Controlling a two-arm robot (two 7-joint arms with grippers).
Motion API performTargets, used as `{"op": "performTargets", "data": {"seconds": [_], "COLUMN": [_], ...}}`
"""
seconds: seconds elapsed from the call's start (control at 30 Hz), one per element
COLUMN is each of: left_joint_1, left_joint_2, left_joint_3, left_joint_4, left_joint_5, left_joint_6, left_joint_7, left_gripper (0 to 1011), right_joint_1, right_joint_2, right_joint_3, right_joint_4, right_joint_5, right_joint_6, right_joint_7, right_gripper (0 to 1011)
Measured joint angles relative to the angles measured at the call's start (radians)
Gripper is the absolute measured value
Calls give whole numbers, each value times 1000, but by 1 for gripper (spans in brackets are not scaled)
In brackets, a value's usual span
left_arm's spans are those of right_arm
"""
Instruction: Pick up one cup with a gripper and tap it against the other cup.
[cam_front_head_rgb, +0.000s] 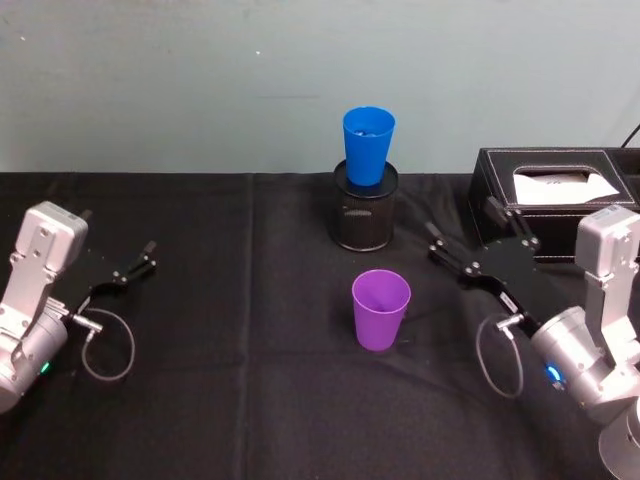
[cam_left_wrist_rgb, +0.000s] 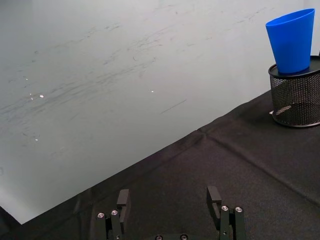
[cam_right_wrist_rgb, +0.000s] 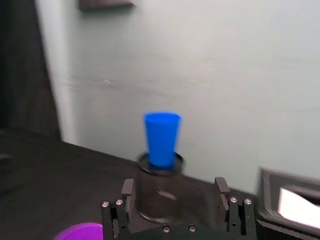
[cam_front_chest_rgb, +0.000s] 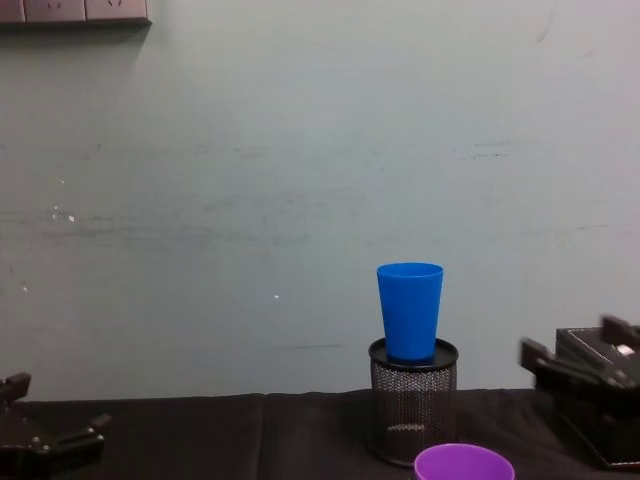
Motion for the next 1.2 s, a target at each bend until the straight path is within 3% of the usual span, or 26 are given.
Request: {"op": "performTargets", "data": {"seconds": [0.13,0.37,0.57,1.2], "left_joint_1": [0,0,0,0], "left_joint_2": [0,0,0,0], "left_joint_3": [0,0,0,0], "left_joint_4": [0,0,0,0], "left_joint_5": [0,0,0,0], "left_joint_6": [0,0,0,0], "left_joint_7": [0,0,0,0], "left_gripper": [1000,1000,1000,1000], "right_joint_1": [-13,-20,-13,-16], "right_joint_2": [-24,-52,-71,-67], "right_joint_3": [31,57,61,62], "right_joint_4": [28,64,99,89], "right_joint_5": [-28,-58,-78,-76], "right_joint_6": [21,32,31,31], "right_joint_7": [-60,-108,-112,-114], "right_gripper": [1002,1002,1002,1002]}}
